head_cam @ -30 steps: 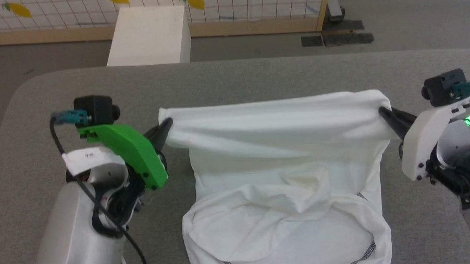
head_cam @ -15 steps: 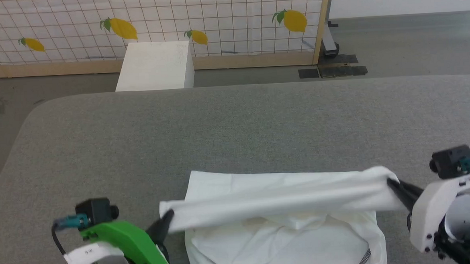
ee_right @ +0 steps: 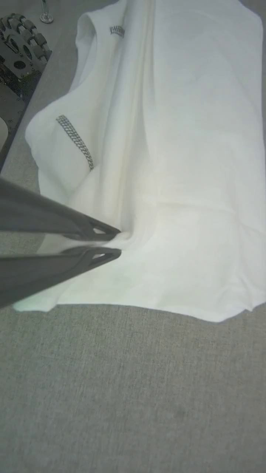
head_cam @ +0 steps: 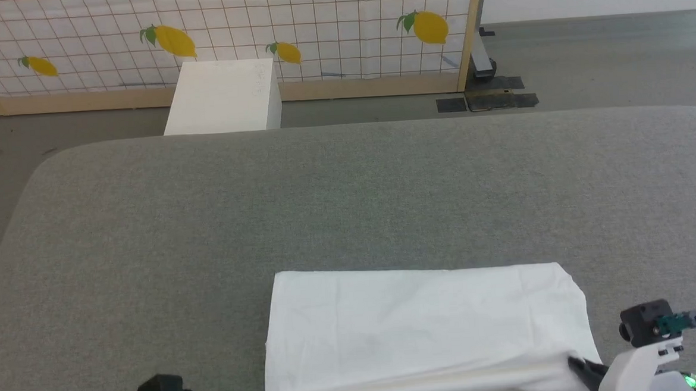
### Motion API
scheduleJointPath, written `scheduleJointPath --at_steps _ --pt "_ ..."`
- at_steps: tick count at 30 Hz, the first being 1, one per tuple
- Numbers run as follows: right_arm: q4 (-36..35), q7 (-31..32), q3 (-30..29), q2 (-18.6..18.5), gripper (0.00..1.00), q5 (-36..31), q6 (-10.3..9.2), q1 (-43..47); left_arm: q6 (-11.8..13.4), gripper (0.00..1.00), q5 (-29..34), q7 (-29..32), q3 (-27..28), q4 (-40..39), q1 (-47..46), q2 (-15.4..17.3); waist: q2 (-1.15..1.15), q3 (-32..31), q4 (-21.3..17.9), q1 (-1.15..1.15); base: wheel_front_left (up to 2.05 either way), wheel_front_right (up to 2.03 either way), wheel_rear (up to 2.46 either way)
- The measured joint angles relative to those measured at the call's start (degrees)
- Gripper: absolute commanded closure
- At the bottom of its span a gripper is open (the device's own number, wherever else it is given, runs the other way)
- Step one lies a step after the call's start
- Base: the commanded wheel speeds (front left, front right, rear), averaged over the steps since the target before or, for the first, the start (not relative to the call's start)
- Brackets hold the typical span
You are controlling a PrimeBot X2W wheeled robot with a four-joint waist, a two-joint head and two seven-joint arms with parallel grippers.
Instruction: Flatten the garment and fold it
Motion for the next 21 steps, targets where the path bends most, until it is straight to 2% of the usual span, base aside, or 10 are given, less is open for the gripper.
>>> scheduleJointPath --at_steps 10,11,12,13,14,17,21 --pt "2.25 0.53 1.21 -0.03 1.0 -0.04 0.0 2.25 0.73 1.0 0.65 0.67 -1.12 3.81 0.53 0.37 0.0 0.13 -0.11 0.0 0.0 0.0 0.0" --pt "2.29 0.53 1.24 -0.01 1.0 -0.04 0.0 2.25 0.74 0.92 0.67 0.67 -1.15 3.91 0.52 0.38 0.0 0.05 -0.13 0.0 0.0 0.0 0.0" --pt "2.3 0.64 1.38 -0.01 0.64 0.0 0.0 2.25 0.79 0.58 0.67 0.77 -1.19 3.98 0.52 0.41 0.0 -0.03 -0.14 0.0 0.0 0.0 0.0" --pt "2.31 1.03 1.58 -0.02 0.31 0.1 0.0 2.25 0.96 0.0 0.77 1.19 -1.35 4.0 0.51 0.59 0.0 -0.14 -0.16 0.0 0.0 0.0 0.0" --pt "2.24 1.53 1.72 -0.02 0.0 0.41 0.0 2.26 1.23 0.0 1.08 1.55 -1.42 3.92 0.51 0.83 0.0 -0.31 -0.19 0.0 0.0 0.0 0.0" --pt "1.15 2.35 1.78 -0.37 0.0 1.15 -0.01 2.72 1.89 0.0 1.15 3.41 -1.52 3.16 0.54 1.92 0.0 -0.79 -0.26 0.0 0.0 0.0 0.0" --pt "-1.35 3.85 1.4 -1.19 0.0 2.58 -0.02 4.49 3.99 0.0 1.2 6.94 -1.62 1.18 0.97 3.61 0.0 -1.54 -0.31 0.0 0.0 0.0 0.0"
